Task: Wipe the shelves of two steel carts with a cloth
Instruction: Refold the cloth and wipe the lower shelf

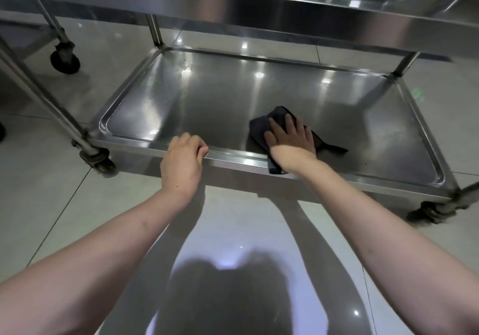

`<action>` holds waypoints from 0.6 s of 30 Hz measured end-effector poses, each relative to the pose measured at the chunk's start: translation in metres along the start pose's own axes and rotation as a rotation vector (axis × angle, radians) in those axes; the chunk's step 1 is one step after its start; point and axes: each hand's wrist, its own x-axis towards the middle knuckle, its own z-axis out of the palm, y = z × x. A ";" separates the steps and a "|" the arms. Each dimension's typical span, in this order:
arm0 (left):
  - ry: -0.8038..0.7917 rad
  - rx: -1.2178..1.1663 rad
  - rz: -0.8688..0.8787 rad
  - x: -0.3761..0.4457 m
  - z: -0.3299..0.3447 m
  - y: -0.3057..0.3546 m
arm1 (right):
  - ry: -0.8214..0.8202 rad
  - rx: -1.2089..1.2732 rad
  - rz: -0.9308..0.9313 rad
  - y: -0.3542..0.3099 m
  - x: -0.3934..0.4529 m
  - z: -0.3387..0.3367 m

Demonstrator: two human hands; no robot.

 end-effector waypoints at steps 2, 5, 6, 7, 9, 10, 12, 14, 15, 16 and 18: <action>-0.008 0.000 0.001 0.001 0.000 -0.001 | -0.019 0.004 -0.091 -0.029 0.002 0.005; -0.015 0.025 0.005 0.003 -0.001 -0.002 | -0.052 0.007 -0.243 -0.067 0.010 0.011; -0.018 0.035 0.007 0.004 -0.002 -0.003 | -0.060 0.002 -0.284 -0.073 0.012 0.012; -0.022 0.041 0.013 0.005 -0.003 -0.005 | -0.069 -0.005 -0.317 -0.075 0.013 0.011; -0.029 0.041 0.050 0.009 -0.005 -0.008 | -0.091 -0.006 -0.364 -0.068 0.012 0.006; -0.033 0.042 0.076 0.011 -0.006 -0.009 | -0.104 -0.003 -0.379 -0.062 0.009 0.003; -0.041 0.065 0.146 0.014 -0.005 -0.012 | -0.117 0.002 -0.393 -0.044 0.002 -0.002; -0.031 0.104 0.183 0.015 -0.003 -0.014 | -0.111 0.007 -0.378 -0.022 -0.005 -0.008; -0.019 0.109 0.179 0.015 -0.002 -0.014 | -0.103 0.011 -0.363 -0.011 -0.010 -0.010; -0.007 0.104 0.170 0.014 0.000 -0.012 | -0.092 0.013 -0.349 0.001 -0.015 -0.011; 0.009 0.087 0.148 0.010 0.003 -0.009 | -0.068 0.003 -0.334 0.016 -0.025 -0.009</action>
